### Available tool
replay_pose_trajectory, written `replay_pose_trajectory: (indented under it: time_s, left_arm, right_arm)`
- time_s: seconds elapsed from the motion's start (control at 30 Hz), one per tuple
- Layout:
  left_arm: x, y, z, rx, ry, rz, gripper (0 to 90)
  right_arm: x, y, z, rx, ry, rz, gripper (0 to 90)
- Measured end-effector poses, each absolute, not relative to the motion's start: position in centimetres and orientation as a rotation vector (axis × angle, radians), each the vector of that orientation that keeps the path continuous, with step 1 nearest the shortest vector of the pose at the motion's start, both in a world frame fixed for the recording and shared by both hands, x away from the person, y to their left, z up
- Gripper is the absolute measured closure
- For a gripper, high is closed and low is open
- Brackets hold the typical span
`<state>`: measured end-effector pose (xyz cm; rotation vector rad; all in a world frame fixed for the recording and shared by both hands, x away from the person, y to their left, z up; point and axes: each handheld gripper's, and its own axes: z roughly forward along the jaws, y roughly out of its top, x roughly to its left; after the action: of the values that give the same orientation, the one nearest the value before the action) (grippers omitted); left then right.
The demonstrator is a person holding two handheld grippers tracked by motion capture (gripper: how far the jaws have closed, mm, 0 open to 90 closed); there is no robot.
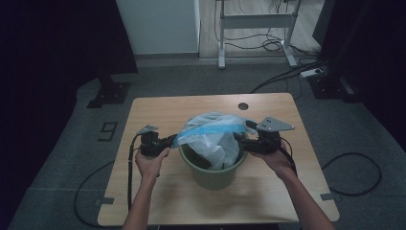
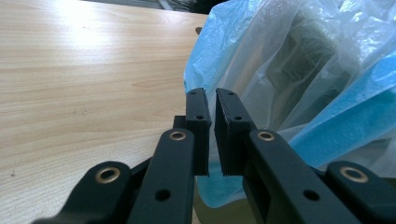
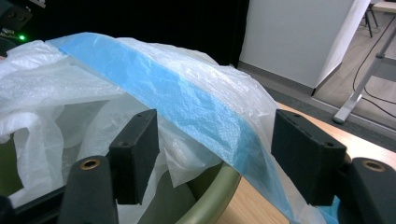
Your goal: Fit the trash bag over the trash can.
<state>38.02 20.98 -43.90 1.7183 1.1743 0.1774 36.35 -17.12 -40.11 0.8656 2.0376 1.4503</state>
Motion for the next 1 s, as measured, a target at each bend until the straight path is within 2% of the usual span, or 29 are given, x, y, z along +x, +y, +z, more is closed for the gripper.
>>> replay_pose_trajectory:
  time_s: [0.1, 0.2, 0.47, 0.57, 0.77, 1.0]
  left_arm:
    - [38.0, 21.0, -43.8, 1.717, 1.175, 0.179, 83.4]
    - [38.0, 21.1, -43.8, 1.716, 1.174, 0.181, 83.3]
    - [38.1, 21.1, -43.7, 1.719, 1.173, 0.186, 83.4]
    - [38.1, 21.0, -43.7, 1.715, 1.175, 0.187, 83.3]
    - [37.9, 20.9, -43.6, 1.712, 1.174, 0.2, 83.4]
    - [37.3, 21.3, -43.2, 1.708, 1.158, 0.214, 83.8]
  right_arm:
    - [36.6, -17.0, -40.0, 0.863, 2.051, 1.43, 37.2]
    - [36.7, -16.9, -40.1, 0.843, 2.074, 1.409, 45.2]
    - [36.7, -17.4, -39.8, 0.861, 2.036, 1.398, 73.4]
    - [36.5, -17.7, -39.6, 0.857, 2.022, 1.401, 80.1]
    - [35.6, -17.7, -39.1, 0.805, 1.988, 1.42, 87.8]
    - [33.0, -18.5, -38.9, 0.746, 1.972, 1.499, 88.5]
